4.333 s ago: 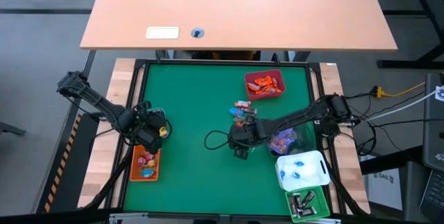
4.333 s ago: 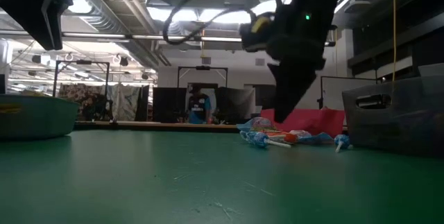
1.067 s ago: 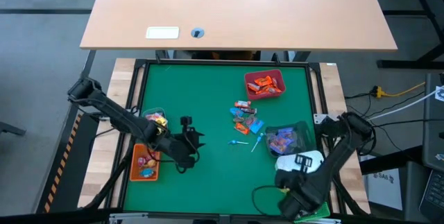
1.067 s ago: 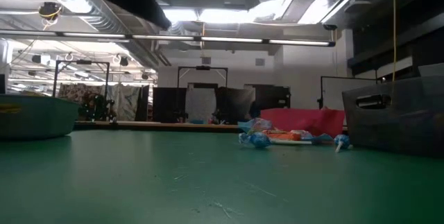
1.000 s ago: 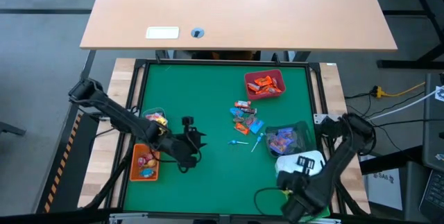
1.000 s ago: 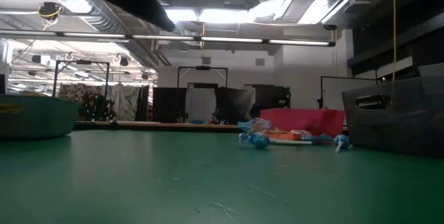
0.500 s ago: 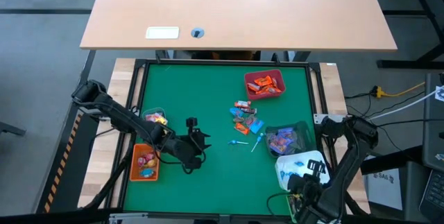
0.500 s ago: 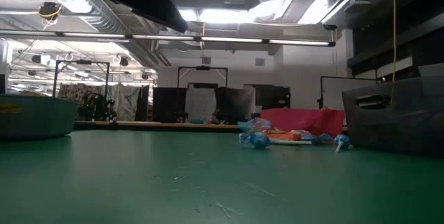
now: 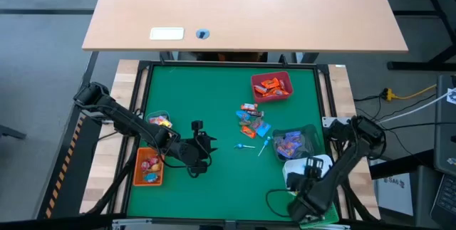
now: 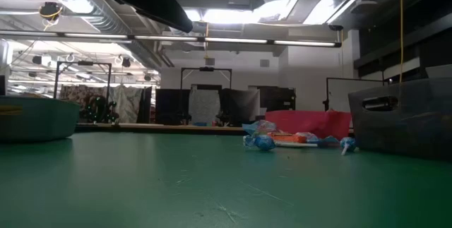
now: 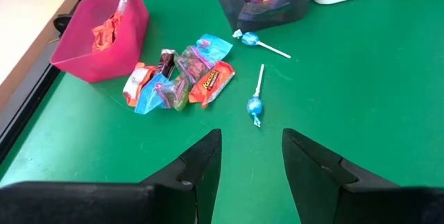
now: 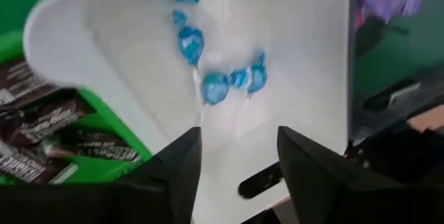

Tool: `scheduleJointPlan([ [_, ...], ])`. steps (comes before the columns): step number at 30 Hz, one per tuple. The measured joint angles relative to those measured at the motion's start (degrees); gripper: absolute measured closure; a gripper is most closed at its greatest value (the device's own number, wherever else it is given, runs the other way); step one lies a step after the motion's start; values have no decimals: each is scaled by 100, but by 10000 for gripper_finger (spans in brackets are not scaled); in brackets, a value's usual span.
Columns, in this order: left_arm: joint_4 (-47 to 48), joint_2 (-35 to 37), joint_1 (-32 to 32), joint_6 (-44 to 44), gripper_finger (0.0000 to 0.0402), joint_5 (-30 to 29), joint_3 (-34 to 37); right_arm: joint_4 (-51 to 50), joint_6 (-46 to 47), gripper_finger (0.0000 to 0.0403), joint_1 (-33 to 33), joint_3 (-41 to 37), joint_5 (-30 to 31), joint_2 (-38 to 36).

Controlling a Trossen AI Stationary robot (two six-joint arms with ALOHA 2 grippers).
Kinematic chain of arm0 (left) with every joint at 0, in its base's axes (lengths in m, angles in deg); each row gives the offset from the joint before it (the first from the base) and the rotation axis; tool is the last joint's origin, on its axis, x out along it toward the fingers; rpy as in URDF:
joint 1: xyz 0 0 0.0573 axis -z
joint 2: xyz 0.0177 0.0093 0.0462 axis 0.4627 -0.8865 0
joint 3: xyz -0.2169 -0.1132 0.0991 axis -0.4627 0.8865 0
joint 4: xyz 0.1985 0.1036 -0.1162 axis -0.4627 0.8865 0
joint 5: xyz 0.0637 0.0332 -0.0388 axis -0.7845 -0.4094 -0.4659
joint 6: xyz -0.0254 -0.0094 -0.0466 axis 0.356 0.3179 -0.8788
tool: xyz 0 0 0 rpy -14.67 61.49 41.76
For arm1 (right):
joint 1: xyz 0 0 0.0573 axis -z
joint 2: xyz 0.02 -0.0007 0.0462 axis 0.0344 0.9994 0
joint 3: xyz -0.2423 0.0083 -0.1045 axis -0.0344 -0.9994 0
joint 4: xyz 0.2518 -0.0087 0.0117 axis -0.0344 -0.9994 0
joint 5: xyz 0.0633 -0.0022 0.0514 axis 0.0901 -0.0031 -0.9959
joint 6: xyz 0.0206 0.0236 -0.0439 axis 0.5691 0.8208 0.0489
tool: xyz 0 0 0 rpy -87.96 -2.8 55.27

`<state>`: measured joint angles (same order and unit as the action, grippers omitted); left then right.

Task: Sort candy
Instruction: Put the blue candy into the black bin

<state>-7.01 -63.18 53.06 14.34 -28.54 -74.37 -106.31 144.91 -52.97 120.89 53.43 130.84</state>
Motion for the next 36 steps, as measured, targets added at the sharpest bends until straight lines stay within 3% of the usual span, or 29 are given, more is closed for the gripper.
scheduleJointPlan([
  [5, 0, 0, 0, 0, 260, 2, 0, 6, -742, 208, 483, 0, 29, -255],
  [9, 2, 0, 0, 0, 260, 1, 0, 3, -1122, 209, 895, 0, 464, -709],
  [15, 0, 2, -11, 0, 260, 0, 0, 25, -1532, 208, 1576, 0, 2339, -1326],
  [19, 0, 4, -11, 0, 260, 0, 0, 252, -1526, 208, 2134, 0, 3875, -1387],
  [21, -6, 4, -11, 0, 260, -2, 0, 517, -1602, 208, 2477, 0, 4277, -1355],
  [27, -16, 4, -11, 0, 260, -2, 0, 1842, -2796, 207, 3650, 0, 3889, -1111],
  [32, -50, 4, -11, 0, 260, -2, 0, 2938, -3807, 207, 4417, 0, 3093, -793],
  [36, -55, 4, -13, 0, 260, -2, 0, 3488, -4077, 207, 4837, 0, 2496, -482],
])
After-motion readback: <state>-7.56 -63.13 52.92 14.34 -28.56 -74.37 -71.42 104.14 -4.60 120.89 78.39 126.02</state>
